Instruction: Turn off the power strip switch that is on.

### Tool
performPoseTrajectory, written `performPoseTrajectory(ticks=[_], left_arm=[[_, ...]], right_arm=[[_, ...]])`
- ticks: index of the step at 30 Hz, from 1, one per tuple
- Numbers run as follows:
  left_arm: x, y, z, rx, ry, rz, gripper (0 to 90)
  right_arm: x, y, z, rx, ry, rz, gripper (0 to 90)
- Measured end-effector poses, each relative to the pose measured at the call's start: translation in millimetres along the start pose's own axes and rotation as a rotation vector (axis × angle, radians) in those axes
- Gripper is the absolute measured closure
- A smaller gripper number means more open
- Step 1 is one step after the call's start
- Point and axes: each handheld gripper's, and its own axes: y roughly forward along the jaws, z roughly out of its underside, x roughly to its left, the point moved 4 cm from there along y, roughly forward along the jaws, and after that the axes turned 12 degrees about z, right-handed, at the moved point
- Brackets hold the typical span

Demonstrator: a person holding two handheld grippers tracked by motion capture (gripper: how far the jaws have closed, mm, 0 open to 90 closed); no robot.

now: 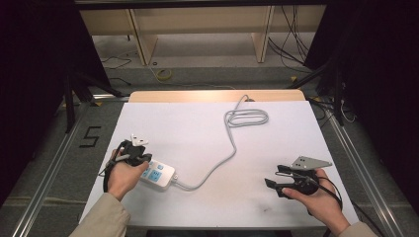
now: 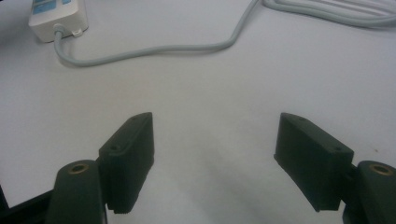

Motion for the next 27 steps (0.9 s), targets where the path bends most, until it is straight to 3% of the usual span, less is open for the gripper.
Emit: performPoseTrajectory(ticks=[27], left_arm=[[4.0,10.1,0.8,0.064,-0.008,0.005,89.9]], right_arm=[[0.3,0.2,0.4,0.003,-0.005,-0.001,28.7]])
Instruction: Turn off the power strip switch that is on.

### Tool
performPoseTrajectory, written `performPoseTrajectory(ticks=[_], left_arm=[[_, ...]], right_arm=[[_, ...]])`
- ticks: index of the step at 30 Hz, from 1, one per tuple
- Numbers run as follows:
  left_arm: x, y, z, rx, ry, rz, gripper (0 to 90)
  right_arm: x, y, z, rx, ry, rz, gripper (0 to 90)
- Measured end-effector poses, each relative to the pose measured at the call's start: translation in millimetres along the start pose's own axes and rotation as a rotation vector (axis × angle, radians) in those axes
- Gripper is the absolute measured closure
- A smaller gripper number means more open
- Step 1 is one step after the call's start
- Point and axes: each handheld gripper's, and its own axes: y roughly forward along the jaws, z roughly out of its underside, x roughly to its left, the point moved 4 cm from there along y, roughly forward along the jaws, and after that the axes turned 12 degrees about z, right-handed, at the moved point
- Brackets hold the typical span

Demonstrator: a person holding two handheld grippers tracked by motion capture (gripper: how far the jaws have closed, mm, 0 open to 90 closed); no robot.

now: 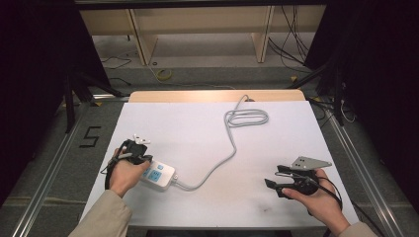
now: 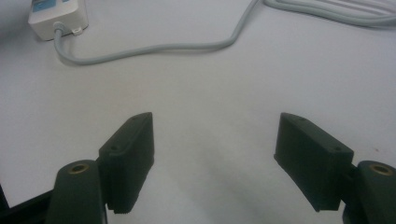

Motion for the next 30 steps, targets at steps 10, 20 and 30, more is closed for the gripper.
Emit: performPoseTrajectory(ticks=[10,20,30], left_arm=[[1.2,2.5,-0.1,0.02,-0.003,0.006,89.9],[1.9,4.9,-0.9,0.033,-0.005,0.009,89.9],[0.6,5.4,-2.6,0.059,0.0,0.01,89.9]], right_arm=[[-0.2,-0.1,0.1,0.0,-0.004,0.0,28.7],[-0.2,-0.1,0.2,0.0,-0.005,0.001,28.7],[0.0,0.1,0.5,0.002,-0.005,0.0,28.7]])
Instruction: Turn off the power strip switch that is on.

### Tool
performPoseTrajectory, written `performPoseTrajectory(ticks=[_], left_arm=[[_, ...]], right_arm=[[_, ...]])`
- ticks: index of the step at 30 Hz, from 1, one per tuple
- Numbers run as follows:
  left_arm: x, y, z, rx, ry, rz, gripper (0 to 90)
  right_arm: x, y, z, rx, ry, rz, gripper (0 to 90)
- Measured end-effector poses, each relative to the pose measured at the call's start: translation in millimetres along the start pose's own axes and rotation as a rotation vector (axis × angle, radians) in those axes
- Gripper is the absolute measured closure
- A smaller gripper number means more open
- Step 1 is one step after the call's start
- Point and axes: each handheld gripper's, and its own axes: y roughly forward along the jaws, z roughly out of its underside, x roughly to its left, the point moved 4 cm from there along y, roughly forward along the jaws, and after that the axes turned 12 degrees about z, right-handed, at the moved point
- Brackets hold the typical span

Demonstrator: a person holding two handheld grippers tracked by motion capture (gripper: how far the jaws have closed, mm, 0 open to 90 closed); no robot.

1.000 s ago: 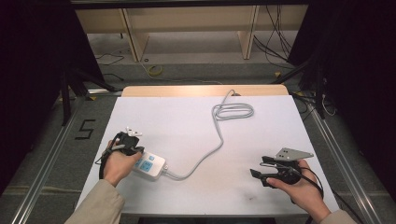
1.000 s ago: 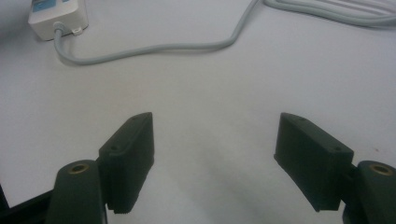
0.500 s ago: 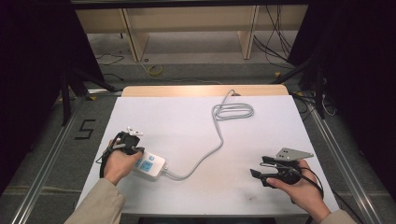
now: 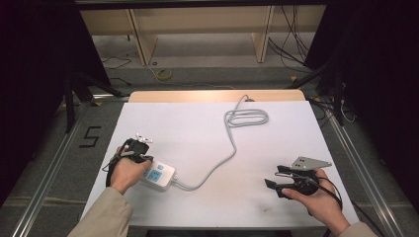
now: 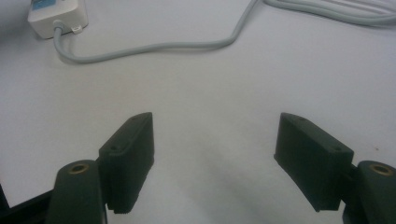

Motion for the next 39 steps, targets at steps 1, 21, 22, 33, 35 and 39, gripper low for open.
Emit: performPoseTrajectory(ticks=[1,21,22,33,35,39], left_arm=[[-0.1,0.0,0.0,0.001,-0.001,-0.001,89.9],[0.2,0.2,-2.4,0.031,-0.041,-0.005,90.0],[0.4,0.2,-2.5,0.031,-0.043,-0.004,90.0],[0.7,0.3,-4.1,0.051,-0.044,-0.005,90.0],[0.9,0.4,-4.3,0.052,-0.047,-0.004,90.0],[0.9,0.7,-4.9,0.057,-0.049,-0.004,90.0]], right_arm=[[-0.2,0.0,0.0,0.0,-0.001,0.0,28.7],[0.2,-0.3,0.3,0.0,-0.001,0.0,28.5],[0.2,-0.2,0.5,0.003,0.0,-0.001,28.6],[0.5,-0.2,0.7,0.004,-0.001,-0.002,28.3],[0.6,0.0,0.7,0.004,-0.002,-0.001,28.3],[1.1,0.2,0.9,0.006,-0.002,-0.004,28.3]])
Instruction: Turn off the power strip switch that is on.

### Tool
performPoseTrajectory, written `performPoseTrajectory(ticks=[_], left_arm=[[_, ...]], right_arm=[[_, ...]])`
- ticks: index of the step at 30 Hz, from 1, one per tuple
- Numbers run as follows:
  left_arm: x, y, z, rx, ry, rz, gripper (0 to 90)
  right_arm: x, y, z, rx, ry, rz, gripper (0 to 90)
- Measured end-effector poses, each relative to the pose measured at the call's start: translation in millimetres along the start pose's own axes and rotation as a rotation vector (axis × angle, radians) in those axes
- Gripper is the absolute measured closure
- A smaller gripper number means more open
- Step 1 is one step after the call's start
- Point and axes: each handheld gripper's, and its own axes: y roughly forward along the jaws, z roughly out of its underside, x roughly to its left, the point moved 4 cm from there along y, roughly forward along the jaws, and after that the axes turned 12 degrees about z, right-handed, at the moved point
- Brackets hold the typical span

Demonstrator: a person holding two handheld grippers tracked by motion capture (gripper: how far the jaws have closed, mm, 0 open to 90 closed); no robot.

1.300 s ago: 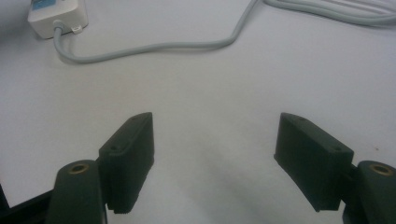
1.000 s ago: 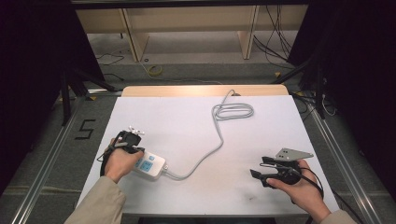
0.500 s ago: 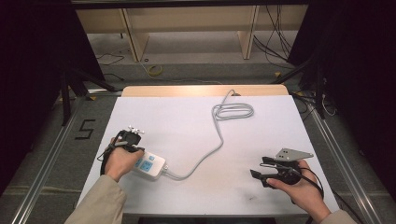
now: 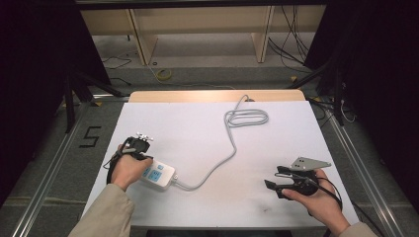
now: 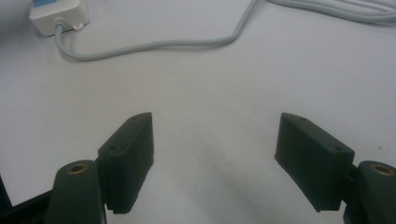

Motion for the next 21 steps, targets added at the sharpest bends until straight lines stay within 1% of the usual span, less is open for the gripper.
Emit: performPoseTrajectory(ticks=[4,7,10,16,19,21], left_arm=[[0.1,0.4,-0.4,-0.002,-0.007,0.003,90.0],[-0.8,1.3,-1.3,0.003,0.007,-0.016,90.0],[-1.9,1.5,-1.8,0.013,0.017,-0.023,90.0],[-1.0,1.6,-1.7,0.011,0.008,-0.015,90.0],[-0.5,1.9,-1.9,0.021,0.008,-0.011,90.0],[-0.6,2.1,-2.0,0.02,0.008,-0.013,90.0]], right_arm=[[0.1,-0.1,0.0,0.0,-0.001,0.001,28.3],[0.2,0.1,0.0,0.0,-0.001,0.0,28.3],[0.3,-0.1,-0.1,-0.001,0.0,0.001,28.3],[0.4,0.2,0.1,0.002,-0.001,0.0,28.3],[0.4,0.0,0.2,0.004,-0.004,0.0,28.2],[0.5,0.1,0.1,0.001,-0.001,0.002,28.2]])
